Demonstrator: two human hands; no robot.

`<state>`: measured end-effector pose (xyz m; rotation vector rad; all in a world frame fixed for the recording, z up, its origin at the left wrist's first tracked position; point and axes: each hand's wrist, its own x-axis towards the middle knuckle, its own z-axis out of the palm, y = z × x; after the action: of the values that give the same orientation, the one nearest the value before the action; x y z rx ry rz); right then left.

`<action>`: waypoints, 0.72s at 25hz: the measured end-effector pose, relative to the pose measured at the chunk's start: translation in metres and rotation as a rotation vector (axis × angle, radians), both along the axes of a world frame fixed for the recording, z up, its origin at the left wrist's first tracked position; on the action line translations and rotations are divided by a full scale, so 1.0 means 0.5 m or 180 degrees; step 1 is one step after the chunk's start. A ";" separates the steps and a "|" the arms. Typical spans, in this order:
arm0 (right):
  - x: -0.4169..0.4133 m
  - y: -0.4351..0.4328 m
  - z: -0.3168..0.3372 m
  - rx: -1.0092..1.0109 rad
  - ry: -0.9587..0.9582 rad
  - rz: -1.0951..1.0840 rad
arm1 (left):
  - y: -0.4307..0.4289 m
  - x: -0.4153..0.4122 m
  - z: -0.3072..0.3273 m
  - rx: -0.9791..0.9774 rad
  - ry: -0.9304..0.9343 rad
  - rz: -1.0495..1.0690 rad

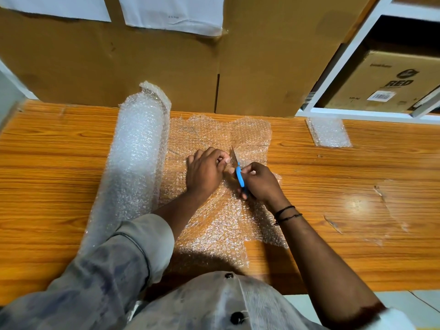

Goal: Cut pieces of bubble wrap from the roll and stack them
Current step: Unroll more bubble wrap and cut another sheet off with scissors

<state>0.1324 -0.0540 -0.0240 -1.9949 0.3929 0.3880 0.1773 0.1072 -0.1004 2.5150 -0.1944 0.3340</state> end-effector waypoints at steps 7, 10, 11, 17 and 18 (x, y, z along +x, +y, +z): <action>0.019 -0.003 -0.011 0.0560 0.0120 -0.0441 | -0.001 0.000 0.001 -0.0011 -0.0012 -0.0004; 0.037 0.007 -0.004 0.0709 0.0157 -0.0529 | 0.000 0.000 0.002 -0.0081 0.0025 -0.0027; 0.043 0.010 -0.003 0.0763 0.0152 -0.0552 | 0.000 -0.001 0.003 -0.0077 0.0031 -0.0036; 0.068 0.016 -0.010 0.0509 0.0001 -0.0709 | 0.000 0.002 0.001 -0.0081 0.0066 -0.0022; 0.072 0.014 -0.011 0.0472 -0.0012 -0.0719 | 0.001 0.002 0.000 -0.0095 0.0058 -0.0026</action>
<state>0.1685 -0.0470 -0.0295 -1.7849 0.5646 0.2627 0.1783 0.1076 -0.1001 2.4863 -0.1910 0.3086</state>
